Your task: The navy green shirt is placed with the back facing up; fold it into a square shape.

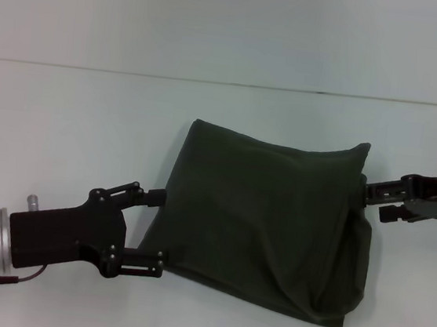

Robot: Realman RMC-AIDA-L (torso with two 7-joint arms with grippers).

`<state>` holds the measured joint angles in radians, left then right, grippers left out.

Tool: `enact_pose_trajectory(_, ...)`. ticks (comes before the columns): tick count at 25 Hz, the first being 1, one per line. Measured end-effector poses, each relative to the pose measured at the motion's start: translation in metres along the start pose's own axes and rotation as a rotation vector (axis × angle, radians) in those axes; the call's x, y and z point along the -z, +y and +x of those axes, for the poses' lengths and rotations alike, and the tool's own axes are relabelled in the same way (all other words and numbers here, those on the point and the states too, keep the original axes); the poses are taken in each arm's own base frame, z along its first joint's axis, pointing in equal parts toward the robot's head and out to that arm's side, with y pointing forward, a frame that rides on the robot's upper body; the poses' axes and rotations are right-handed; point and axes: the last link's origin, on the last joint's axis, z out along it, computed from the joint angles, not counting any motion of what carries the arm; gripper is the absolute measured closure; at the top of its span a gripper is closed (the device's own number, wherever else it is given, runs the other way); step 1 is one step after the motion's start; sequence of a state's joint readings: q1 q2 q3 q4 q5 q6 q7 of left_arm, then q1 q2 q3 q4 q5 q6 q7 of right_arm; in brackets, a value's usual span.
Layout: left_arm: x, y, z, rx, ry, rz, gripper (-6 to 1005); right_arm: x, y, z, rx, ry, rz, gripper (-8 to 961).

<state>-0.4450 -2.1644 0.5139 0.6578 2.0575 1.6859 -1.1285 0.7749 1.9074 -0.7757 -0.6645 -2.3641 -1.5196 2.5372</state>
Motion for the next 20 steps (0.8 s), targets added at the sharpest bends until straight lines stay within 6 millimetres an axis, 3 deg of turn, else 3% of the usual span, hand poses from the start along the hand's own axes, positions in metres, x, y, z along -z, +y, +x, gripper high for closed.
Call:
enact_pose_trajectory(13, 0.001, 0.000, 0.000, 0.008, 0.006, 0.006, 53, -0.031, 0.014, -0.001, 0.051, 0.012, 0.014, 38)
enact_pose_trajectory(20, 0.002, 0.000, -0.001, 0.011, 0.005, 0.010, 54, -0.037, 0.012, -0.001, 0.055, 0.008, 0.038, 39)
